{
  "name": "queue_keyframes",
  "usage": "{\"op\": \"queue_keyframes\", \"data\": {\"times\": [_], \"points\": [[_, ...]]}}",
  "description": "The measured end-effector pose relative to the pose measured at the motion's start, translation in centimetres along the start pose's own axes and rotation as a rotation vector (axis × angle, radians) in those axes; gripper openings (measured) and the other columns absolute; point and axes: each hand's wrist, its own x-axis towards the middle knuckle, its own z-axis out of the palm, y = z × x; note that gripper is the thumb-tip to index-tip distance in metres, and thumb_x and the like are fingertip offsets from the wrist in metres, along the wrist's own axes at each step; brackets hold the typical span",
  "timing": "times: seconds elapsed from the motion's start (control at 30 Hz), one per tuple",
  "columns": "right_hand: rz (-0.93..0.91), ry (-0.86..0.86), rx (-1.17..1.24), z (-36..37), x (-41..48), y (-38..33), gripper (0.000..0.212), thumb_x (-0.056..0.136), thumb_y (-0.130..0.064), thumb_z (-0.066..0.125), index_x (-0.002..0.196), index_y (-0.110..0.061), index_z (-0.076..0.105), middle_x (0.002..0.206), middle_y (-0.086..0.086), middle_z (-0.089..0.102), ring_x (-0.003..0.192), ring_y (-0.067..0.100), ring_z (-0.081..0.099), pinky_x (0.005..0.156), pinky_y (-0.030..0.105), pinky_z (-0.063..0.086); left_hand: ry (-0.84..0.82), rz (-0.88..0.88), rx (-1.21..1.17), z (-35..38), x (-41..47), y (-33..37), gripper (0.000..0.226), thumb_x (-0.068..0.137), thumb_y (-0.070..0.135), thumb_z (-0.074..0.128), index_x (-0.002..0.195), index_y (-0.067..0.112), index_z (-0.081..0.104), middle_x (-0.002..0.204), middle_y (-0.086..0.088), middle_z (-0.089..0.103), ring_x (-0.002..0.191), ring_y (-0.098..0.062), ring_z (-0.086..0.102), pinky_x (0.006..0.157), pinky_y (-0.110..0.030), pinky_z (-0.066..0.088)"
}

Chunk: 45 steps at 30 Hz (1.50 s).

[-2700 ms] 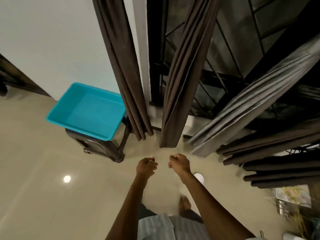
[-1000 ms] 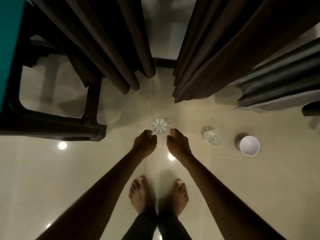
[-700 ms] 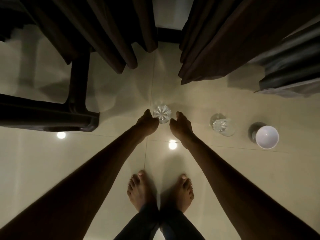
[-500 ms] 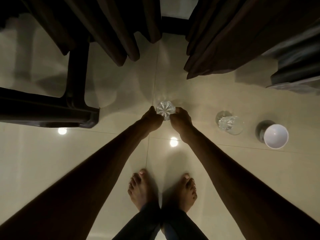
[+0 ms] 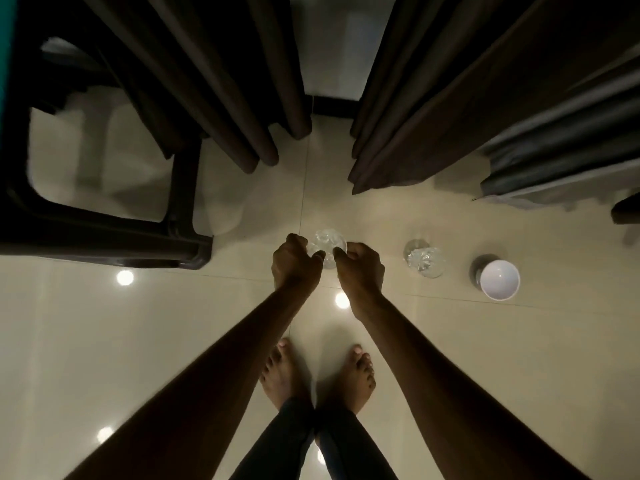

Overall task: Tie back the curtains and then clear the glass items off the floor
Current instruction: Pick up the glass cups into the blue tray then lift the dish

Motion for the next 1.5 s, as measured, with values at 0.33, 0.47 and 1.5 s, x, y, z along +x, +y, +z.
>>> {"op": "queue_keyframes", "data": {"times": [0.33,0.47,1.5], "points": [[0.062,0.073,0.248,-8.0,-13.1,-7.2,0.030,0.087,-0.036,0.067,0.103,-0.011,0.074,0.087,-0.003,0.075,0.094,0.028,0.070,0.090,0.052,0.060,0.100,0.101,0.023,-10.0,-12.7,6.6,0.030,0.092,0.019,0.067,0.122,0.014,0.064,0.119,-0.006,0.072,0.108,-0.026,0.067,0.087,-0.028,0.051],[0.023,0.050,0.270,-11.4,-19.3,-9.8,0.034,0.088,-0.038,0.066,0.113,-0.016,0.075,0.105,-0.006,0.077,0.102,0.021,0.070,0.094,0.048,0.059,0.110,0.120,-0.012,-14.6,-18.9,9.0,0.029,0.098,0.015,0.055,0.125,0.009,0.063,0.122,-0.011,0.070,0.110,-0.030,0.066,0.092,-0.032,0.051],[-0.119,0.008,0.534,-9.1,-55.3,-25.4,0.022,0.097,-0.018,0.064,0.116,-0.017,0.075,0.103,-0.004,0.073,0.094,0.017,0.066,0.096,0.044,0.057,0.233,0.068,-0.734,-42.6,-40.9,2.5,0.018,0.099,0.028,0.050,0.090,0.028,0.066,0.087,-0.004,0.071,0.084,-0.027,0.070,0.083,-0.051,0.060]]}}
